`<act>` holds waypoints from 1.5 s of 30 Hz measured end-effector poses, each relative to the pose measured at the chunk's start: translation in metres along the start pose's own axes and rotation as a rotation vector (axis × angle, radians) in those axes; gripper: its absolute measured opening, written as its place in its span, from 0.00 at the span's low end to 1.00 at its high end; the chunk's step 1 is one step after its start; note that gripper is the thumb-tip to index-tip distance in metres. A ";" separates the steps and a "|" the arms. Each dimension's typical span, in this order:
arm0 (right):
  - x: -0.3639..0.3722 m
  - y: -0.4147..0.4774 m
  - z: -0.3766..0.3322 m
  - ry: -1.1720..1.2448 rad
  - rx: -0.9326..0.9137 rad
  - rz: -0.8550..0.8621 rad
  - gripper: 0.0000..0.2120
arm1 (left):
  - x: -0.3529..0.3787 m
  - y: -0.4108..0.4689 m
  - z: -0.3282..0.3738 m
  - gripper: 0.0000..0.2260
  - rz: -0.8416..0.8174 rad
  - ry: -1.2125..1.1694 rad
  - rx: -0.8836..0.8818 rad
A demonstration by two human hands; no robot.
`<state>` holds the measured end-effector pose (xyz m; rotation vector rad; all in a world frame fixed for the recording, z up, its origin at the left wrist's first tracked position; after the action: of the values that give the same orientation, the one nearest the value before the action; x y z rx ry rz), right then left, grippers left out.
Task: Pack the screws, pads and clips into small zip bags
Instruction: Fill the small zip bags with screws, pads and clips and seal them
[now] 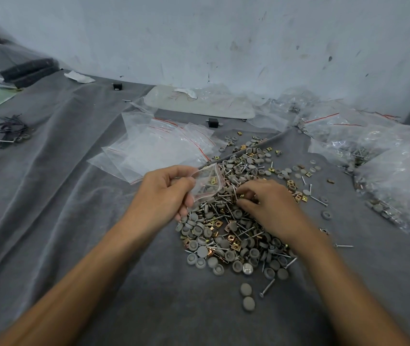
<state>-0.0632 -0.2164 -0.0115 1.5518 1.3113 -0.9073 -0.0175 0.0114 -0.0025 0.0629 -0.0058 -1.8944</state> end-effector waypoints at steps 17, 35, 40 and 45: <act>-0.040 -0.024 -0.047 0.563 -0.180 0.227 0.03 | 0.004 -0.003 -0.001 0.10 -0.041 0.027 0.028; -0.009 -0.033 -0.036 -0.176 -0.120 -0.449 0.18 | 0.004 -0.005 0.006 0.10 -0.016 0.027 0.019; -0.005 -0.034 -0.041 -0.266 -0.064 -0.428 0.14 | 0.005 -0.006 0.007 0.10 -0.008 0.021 0.010; -0.005 -0.034 -0.042 -0.280 -0.064 -0.435 0.15 | 0.004 -0.006 0.008 0.10 -0.013 0.026 0.012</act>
<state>-0.0984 -0.1767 0.0020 1.0576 1.4783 -1.2859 -0.0249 0.0089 0.0050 0.0953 0.0010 -1.9065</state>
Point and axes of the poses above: each hand's wrist, its own y-axis towards the middle knuckle, its own x-axis out of the palm, z = x × y, the point moved 1 cm from there along y, towards the middle knuckle, and after that the axes turned 2 degrees about -y, right-handed, at the moved point
